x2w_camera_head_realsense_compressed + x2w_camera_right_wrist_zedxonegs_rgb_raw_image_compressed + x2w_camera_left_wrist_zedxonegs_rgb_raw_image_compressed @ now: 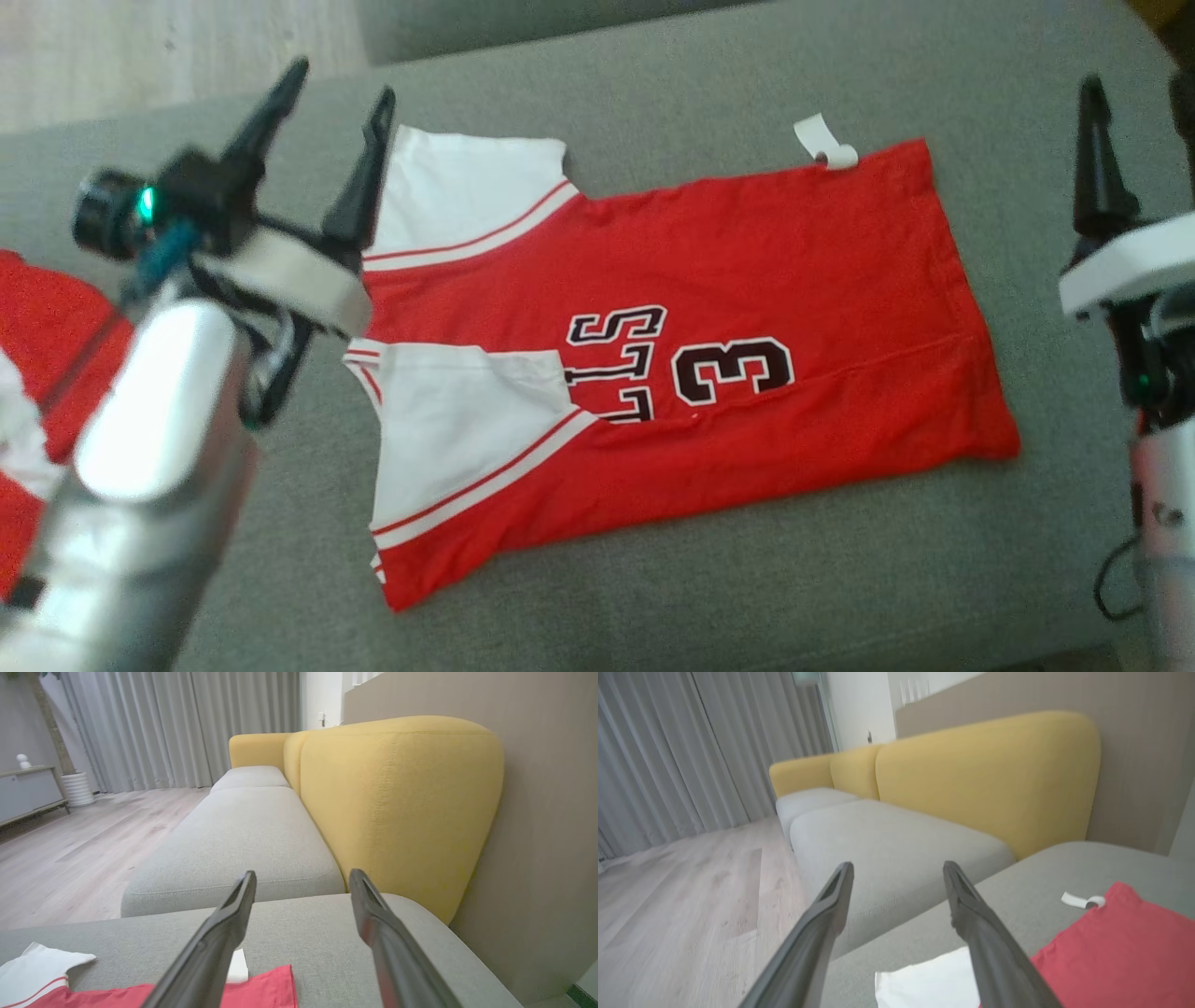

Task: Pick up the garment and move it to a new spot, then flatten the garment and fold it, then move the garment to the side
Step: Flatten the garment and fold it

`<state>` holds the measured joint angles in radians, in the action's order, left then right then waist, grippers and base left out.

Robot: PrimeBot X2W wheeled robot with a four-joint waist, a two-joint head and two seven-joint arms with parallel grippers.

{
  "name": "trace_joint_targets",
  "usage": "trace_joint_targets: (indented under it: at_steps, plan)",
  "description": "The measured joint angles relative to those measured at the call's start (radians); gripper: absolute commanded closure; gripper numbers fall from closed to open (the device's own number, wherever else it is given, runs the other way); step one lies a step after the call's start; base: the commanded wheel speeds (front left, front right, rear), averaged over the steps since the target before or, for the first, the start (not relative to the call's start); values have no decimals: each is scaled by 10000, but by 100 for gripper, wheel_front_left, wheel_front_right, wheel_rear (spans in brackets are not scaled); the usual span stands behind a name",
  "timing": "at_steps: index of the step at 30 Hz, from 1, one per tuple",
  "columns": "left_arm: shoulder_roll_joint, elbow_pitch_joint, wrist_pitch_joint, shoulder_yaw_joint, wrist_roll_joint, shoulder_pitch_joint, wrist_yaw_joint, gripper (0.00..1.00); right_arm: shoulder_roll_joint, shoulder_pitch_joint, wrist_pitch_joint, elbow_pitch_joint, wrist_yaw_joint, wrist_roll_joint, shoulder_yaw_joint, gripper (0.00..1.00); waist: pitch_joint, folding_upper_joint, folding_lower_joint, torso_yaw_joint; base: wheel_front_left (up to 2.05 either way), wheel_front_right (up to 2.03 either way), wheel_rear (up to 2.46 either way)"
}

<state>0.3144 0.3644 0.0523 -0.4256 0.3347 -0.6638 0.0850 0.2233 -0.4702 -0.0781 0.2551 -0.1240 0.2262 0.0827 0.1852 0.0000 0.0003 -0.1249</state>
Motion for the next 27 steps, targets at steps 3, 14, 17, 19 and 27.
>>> trace_joint_targets:
  at_steps: [3, 14, 17, 19, 27]
  plan:
    - [188, 765, -732, -320, 142, -920, 268, 0, 23, -435, 54, 35, 0, 2, -326, 0, 375, 0, 0, -151, 0, 0, 0]
    - [1112, 3563, -3503, -2941, 1708, -3525, 472, 0, 40, -1755, 527, 389, 0, 58, -1609, 0, 1736, 0, 0, -999, 0, 0, 0]
    - [1463, 4046, -3808, -3498, 2167, -4047, 472, 0, 25, -2009, 639, 428, 0, 146, -1820, 0, 2094, 0, -1, -1267, 0, 0, 0]
    - [1609, 4378, -3919, -3710, 2424, -4385, 472, 0, 29, -2146, 704, 481, 0, 161, -1958, 0, 2330, 0, -1, -1428, 0, 0, 0]
    - [1776, 5066, -4259, -4667, 3429, -5197, 474, 0, 35, -2404, 1020, 823, 0, 161, -2180, 0, 3033, 0, -1, -1917, 0, 0, 0]
